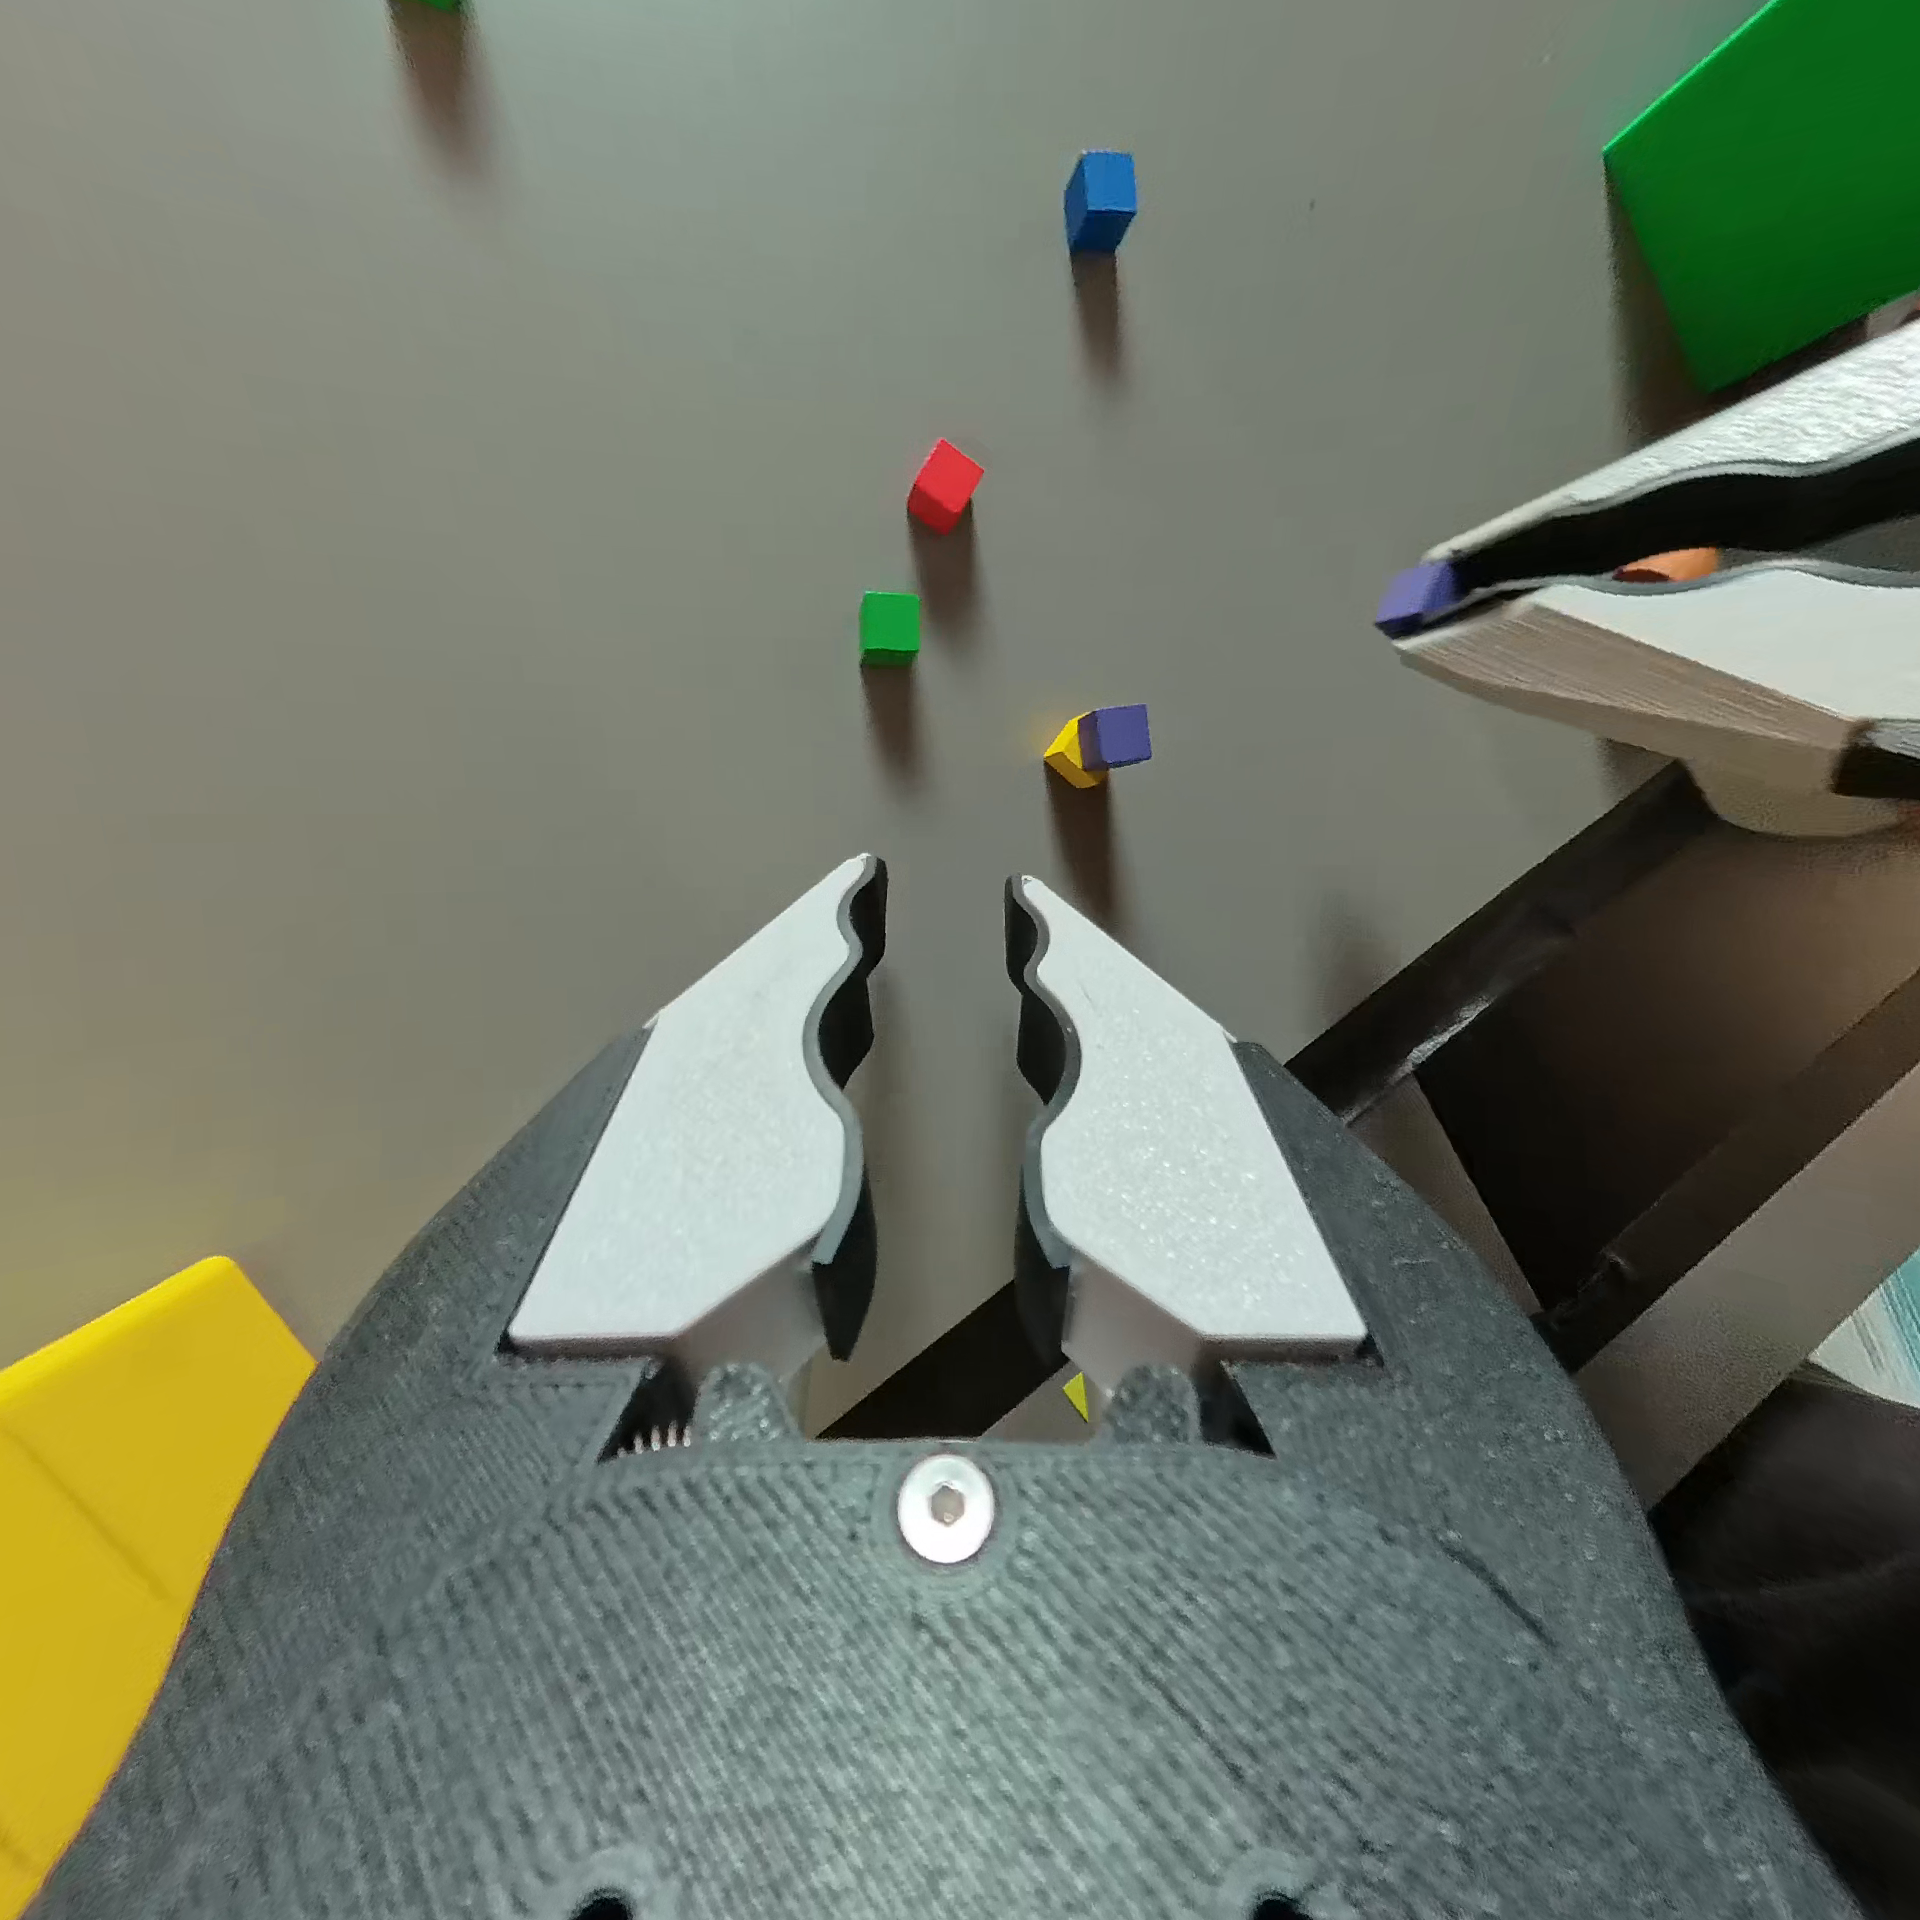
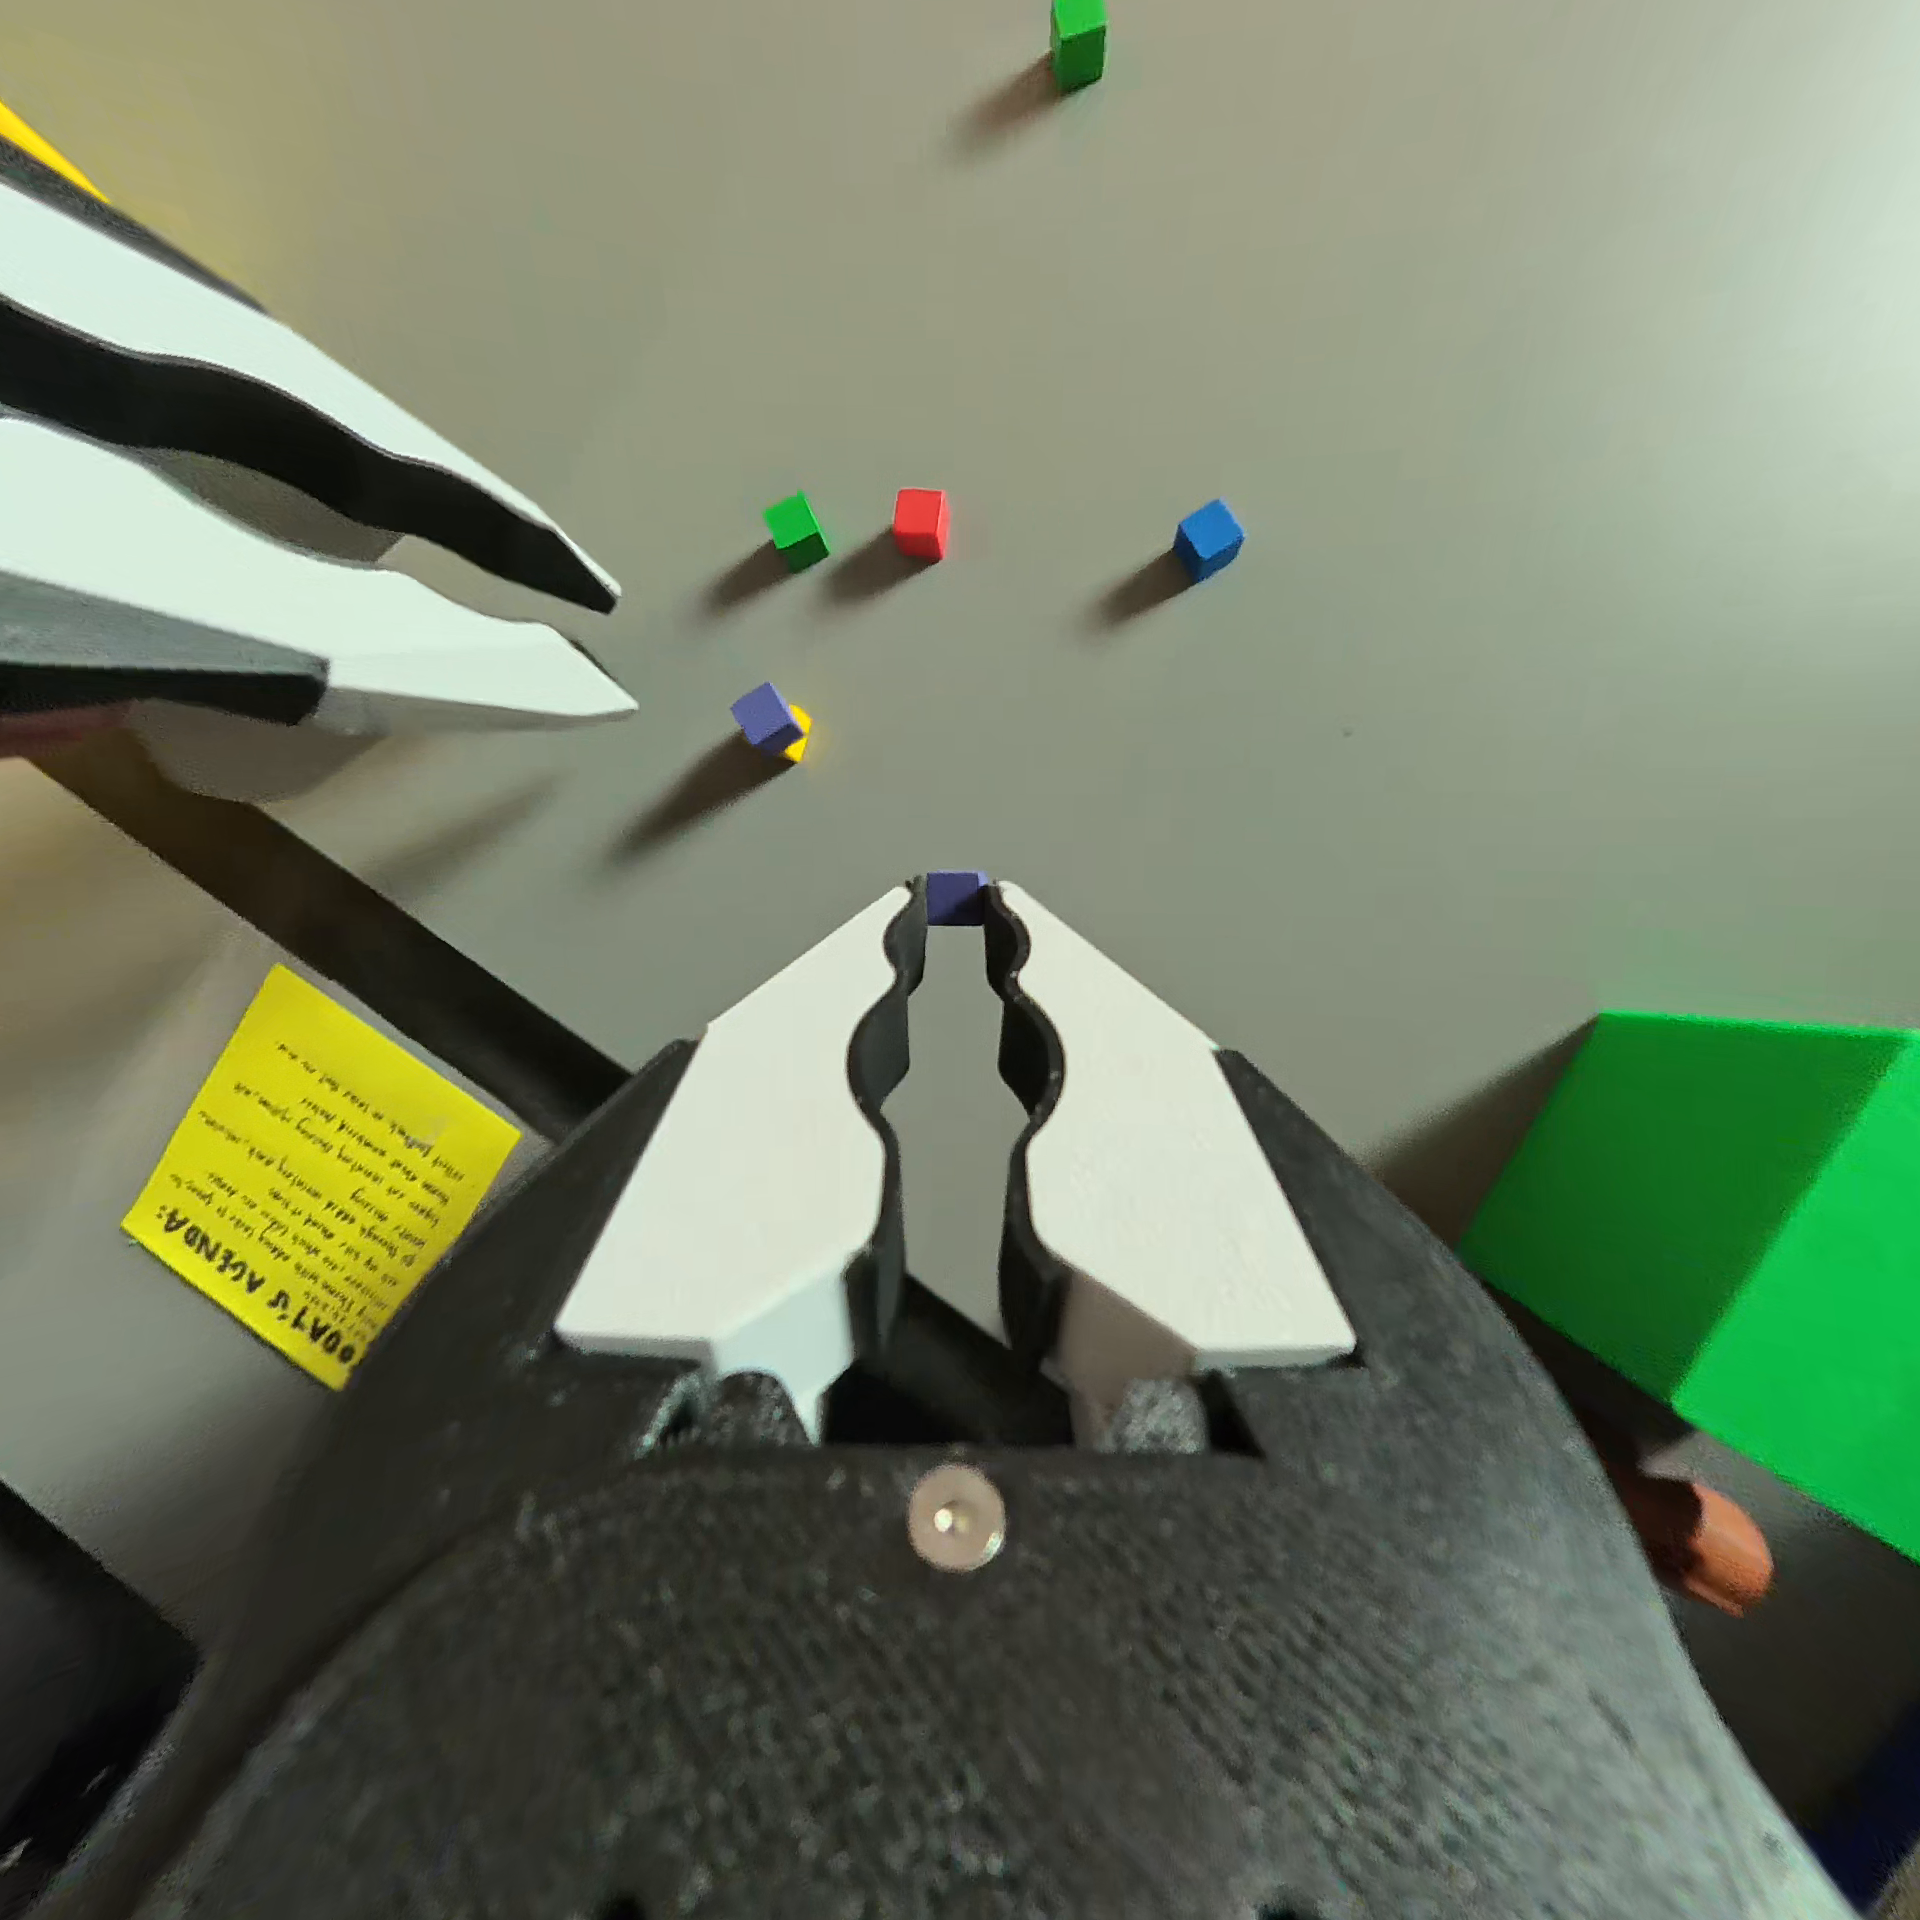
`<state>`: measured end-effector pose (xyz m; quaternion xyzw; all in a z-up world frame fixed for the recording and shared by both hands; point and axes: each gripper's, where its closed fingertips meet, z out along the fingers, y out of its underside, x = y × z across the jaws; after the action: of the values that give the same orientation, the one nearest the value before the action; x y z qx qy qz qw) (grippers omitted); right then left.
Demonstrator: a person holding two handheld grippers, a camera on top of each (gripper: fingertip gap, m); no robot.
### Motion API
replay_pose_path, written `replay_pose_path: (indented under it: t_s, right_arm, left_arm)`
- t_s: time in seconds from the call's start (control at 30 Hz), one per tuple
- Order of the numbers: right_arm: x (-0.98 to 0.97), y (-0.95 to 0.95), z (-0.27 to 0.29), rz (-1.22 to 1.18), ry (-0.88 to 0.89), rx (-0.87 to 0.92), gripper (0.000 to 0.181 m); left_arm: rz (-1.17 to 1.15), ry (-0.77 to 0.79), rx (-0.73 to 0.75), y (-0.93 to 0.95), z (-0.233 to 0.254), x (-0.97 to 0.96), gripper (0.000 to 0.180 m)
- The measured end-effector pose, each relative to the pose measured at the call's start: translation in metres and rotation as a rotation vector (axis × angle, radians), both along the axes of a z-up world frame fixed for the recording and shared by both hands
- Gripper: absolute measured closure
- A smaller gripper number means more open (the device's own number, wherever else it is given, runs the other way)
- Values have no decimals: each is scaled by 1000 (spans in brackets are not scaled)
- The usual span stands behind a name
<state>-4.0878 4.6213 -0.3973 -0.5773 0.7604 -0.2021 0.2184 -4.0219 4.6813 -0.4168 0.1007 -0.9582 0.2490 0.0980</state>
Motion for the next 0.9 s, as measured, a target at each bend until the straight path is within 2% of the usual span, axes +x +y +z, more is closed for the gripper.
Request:
replay_pose_path:
  t_s: [0.2,0.37,0.73,0.9]
  right_arm:
    - [11,4,-13,90,23,-7,172]
    - [9,5,-19,107,41,-5,172]
    - [12,8,-27,138,66,-13,171]
    - [9,9,-24,125,62,-18,161]
  left_arm:
    - [-104,-11,-68,-18,10,-18,158]
    - [-186,-83,-68,-28,6,-28,159]
    - [-116,-137,-58,-27,3,-13,180]
    - [-102,-121,-63,-25,5,-10,177]
